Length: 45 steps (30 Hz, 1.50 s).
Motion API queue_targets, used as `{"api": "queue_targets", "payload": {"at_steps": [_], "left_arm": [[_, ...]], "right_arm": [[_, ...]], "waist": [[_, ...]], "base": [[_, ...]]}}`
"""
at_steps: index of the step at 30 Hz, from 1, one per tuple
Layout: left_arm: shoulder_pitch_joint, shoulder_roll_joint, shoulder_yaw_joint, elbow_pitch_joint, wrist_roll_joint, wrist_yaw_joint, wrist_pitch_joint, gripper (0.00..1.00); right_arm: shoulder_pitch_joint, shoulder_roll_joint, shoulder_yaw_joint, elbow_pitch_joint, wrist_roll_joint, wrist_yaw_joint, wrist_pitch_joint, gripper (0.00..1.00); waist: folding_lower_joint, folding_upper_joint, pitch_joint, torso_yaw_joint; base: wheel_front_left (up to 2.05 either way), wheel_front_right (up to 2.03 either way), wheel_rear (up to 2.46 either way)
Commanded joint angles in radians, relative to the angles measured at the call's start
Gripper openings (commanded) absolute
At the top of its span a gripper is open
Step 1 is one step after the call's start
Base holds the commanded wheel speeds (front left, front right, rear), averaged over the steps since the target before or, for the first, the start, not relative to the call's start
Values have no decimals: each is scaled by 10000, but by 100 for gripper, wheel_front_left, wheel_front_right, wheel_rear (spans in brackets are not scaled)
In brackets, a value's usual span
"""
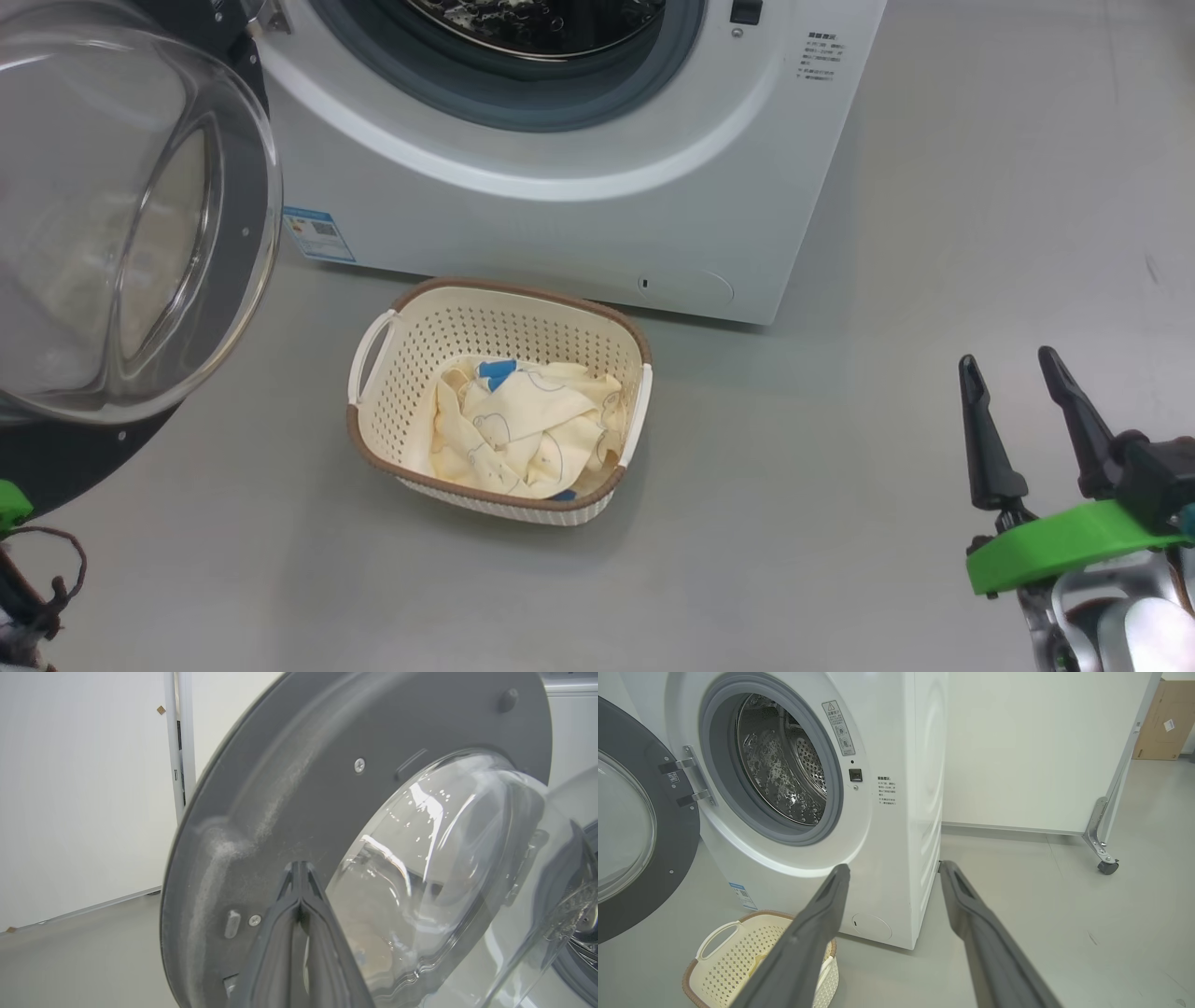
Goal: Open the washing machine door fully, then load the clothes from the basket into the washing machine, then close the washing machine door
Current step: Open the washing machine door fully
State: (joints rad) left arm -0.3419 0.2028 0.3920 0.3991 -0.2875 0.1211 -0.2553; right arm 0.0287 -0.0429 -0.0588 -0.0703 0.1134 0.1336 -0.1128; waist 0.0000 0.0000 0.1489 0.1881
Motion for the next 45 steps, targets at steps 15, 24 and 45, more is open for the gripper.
{"api": "queue_targets", "payload": {"at_steps": [15,24,45], "left_arm": [[1623,-1123,-575,-3373,374,-875,197,100],[2033,-1354,-1810,-4469,586,-992,601,100],[1902,-1367,-4092,-3746,1169,-964,1171,100]], "right_arm": [[-322,-74,50,-308,-4,-29,-98,100],[-378,-74,150,-279,-7,-29,-178,100],[-564,-74,687,59,-155,-29,-479,100]], "waist": [[0,0,-137,-125],[0,0,-131,-565],[0,0,-97,-2659]], "base": [[0,0,0],[0,0,0],[0,0,0]]}}
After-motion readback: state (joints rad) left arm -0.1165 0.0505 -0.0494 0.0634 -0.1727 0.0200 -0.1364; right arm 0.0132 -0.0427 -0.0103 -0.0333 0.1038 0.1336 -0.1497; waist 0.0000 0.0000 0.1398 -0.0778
